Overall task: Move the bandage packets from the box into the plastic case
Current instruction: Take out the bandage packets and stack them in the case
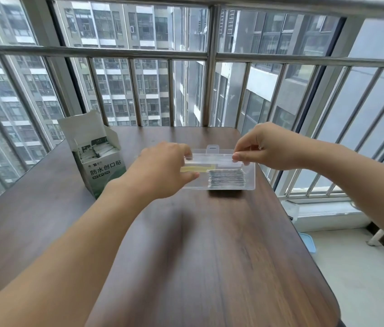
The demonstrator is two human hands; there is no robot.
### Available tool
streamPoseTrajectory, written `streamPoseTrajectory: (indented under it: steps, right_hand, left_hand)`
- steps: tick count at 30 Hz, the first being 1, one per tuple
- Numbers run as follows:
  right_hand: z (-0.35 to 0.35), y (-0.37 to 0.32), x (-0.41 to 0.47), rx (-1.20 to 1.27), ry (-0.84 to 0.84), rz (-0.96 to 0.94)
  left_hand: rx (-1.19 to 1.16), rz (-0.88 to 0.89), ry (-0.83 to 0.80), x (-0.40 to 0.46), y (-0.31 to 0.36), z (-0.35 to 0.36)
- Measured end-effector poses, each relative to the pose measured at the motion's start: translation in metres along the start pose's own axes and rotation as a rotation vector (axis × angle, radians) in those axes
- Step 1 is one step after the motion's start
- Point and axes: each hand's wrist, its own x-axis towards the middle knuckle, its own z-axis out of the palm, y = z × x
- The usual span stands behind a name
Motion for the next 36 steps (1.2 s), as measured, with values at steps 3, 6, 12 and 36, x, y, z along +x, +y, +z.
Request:
streamPoseTrajectory:
  steps: [3, 6, 12, 36]
  right_hand:
    - [0.0, 0.003, 0.005, 0.009, 0.014, 0.015]
    - [-0.002, 0.004, 0.007, 0.002, 0.034, 0.013]
    - [-0.004, 0.003, 0.015, -0.033, 0.05, 0.041]
    - [0.054, -0.181, 0.13, 0.031, 0.158, -0.348]
  left_hand:
    - [0.04, 0.011, 0.038, 0.003, 0.0, 0.001]
    - [0.039, 0.004, 0.074, 0.008, -0.001, 0.001]
    - [-0.006, 0.004, 0.092, 0.016, -0.005, 0.003]
    - [-0.844, -0.468, 0.45, -0.066, -0.15, 0.024]
